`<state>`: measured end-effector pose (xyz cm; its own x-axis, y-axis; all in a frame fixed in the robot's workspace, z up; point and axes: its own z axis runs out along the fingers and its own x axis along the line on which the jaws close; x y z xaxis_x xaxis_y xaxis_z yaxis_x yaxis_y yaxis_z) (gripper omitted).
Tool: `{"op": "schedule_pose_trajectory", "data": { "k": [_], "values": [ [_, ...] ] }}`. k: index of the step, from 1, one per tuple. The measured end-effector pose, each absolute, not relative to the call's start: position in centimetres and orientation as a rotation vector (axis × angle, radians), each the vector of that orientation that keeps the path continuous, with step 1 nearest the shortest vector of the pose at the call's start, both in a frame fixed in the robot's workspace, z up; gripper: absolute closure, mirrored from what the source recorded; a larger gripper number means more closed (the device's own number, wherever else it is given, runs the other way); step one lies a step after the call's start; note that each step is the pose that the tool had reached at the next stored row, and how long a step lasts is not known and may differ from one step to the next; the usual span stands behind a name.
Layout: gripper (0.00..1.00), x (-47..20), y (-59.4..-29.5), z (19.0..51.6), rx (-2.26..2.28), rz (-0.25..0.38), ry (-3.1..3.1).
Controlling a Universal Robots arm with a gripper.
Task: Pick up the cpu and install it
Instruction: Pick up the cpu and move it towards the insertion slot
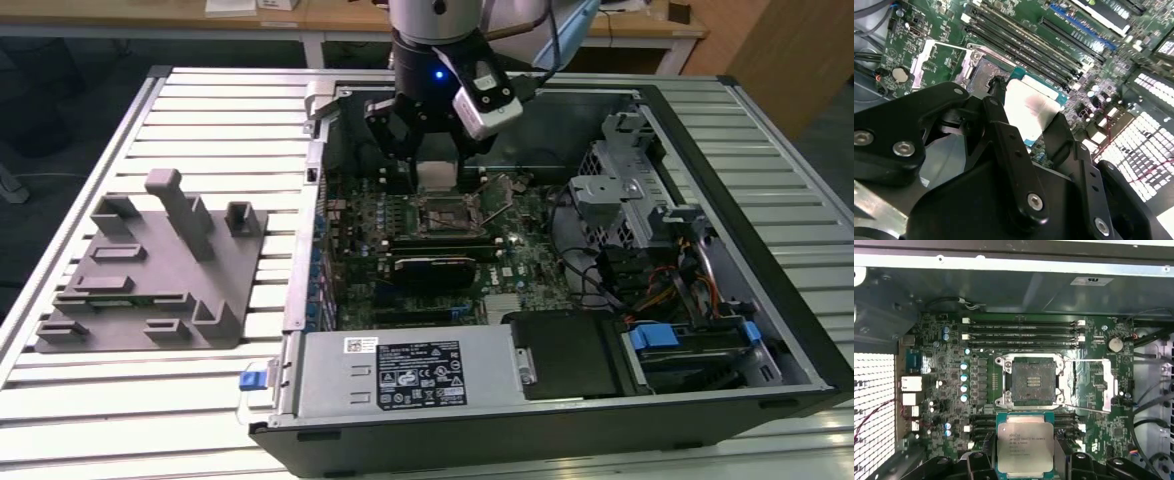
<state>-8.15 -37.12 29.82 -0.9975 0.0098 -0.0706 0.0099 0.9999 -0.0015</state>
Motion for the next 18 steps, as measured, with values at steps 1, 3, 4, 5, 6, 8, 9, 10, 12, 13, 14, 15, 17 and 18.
{"op": "schedule_pose_trajectory", "data": {
  "k": [1, 3, 4, 5, 6, 8, 9, 10, 12, 13, 14, 15, 17, 18],
  "values": [
    [0.46, -8.1, -37.0, 29.6, 0.015, -0.003, 3.071],
    [0.46, -8.1, -36.8, 29.3, 0.015, -0.003, 3.071],
    [0.46, -8.1, -36.7, 29.1, 0.015, -0.003, 3.072],
    [0.46, -8.0, -36.6, 28.9, 0.015, -0.003, 3.072],
    [0.46, -8.0, -36.4, 28.8, 0.015, -0.003, 3.072],
    [0.46, -7.9, -36.1, 28.5, 0.015, -0.003, 3.073],
    [0.46, -7.8, -35.9, 28.3, 0.015, -0.003, 3.074],
    [0.46, -7.7, -35.8, 28.2, 0.015, -0.003, 3.074],
    [0.46, -7.5, -35.5, 27.9, 0.015, -0.003, 3.075],
    [0.46, -7.4, -35.4, 27.8, 0.015, -0.003, 3.076],
    [0.46, -7.2, -35.3, 27.6, 0.015, -0.003, 3.076],
    [0.46, -6.9, -35.3, 27.5, 0.015, -0.003, 3.077],
    [0.46, -6.4, -35.2, 27.3, 0.015, -0.003, 3.078],
    [0.46, -6.1, -35.2, 27.2, 0.015, -0.003, 3.079]
  ]
}}
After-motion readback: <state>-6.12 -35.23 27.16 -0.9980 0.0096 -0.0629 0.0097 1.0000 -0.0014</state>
